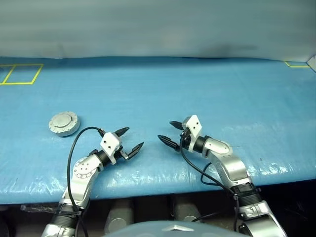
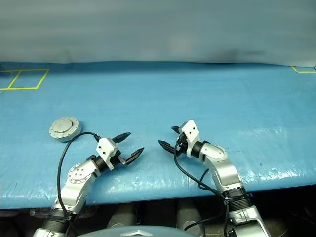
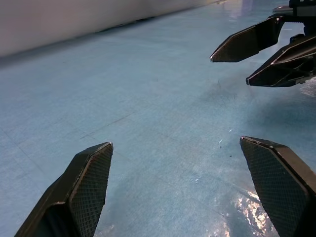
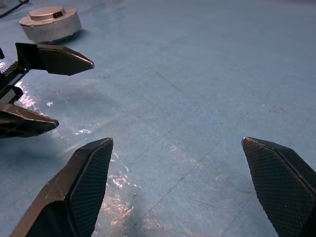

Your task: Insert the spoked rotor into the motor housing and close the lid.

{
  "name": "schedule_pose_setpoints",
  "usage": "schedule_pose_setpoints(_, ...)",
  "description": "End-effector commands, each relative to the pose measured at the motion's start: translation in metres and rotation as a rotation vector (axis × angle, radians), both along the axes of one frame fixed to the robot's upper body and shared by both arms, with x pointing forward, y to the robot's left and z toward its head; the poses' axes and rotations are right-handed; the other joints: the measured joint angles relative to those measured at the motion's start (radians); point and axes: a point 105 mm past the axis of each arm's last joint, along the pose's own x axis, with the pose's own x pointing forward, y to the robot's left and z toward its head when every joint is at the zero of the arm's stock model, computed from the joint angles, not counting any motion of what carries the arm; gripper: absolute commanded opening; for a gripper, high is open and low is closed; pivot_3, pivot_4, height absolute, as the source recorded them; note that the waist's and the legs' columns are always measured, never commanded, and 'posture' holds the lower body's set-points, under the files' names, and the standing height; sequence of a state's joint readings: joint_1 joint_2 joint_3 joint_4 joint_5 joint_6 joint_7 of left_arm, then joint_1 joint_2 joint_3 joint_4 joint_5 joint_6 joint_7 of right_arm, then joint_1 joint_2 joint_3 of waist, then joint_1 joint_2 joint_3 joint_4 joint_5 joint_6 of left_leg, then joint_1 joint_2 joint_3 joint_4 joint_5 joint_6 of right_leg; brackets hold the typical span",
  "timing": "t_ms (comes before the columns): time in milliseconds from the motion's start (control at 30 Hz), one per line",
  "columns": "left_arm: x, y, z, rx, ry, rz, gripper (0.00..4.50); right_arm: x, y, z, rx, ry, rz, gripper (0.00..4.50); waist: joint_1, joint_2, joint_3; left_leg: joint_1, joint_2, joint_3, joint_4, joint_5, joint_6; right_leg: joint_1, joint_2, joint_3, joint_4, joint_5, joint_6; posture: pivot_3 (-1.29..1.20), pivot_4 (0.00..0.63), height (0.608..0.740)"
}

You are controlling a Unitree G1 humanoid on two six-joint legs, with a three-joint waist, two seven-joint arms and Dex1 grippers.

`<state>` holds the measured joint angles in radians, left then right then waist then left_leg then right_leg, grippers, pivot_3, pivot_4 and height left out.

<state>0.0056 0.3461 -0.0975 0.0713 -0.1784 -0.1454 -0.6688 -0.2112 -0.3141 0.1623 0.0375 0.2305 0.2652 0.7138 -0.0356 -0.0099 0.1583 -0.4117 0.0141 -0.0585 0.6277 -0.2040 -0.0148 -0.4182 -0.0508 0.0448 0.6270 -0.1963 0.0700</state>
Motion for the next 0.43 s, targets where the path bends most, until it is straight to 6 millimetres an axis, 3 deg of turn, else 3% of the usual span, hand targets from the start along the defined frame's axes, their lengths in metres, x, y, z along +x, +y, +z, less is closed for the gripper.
schedule_pose_setpoints(33, 0.004, 0.000, 0.019, -0.034, -0.080, 0.015, 4.50, 0.003, 0.005, 0.012, 0.016, -0.050, 0.013, 4.47, 0.000, 0.000, 0.000, 0.000, 0.000, 0.000, 0.000, 0.000, 0.000, 0.000, 0.000, 0.000, 0.000, 0.000, 0.000, 0.00, 0.150, 0.740)
schedule_pose_setpoints(433, 0.009, 0.000, 0.018, -0.018, -0.098, 0.034, 4.50, 0.014, 0.002, 0.008, -0.043, -0.081, -0.062, 4.47, -0.001, 0.000, 0.000, 0.001, 0.000, 0.000, 0.000, 0.000, 0.000, 0.001, 0.000, 0.000, 0.000, 0.000, 0.000, 0.00, 0.150, 0.740)
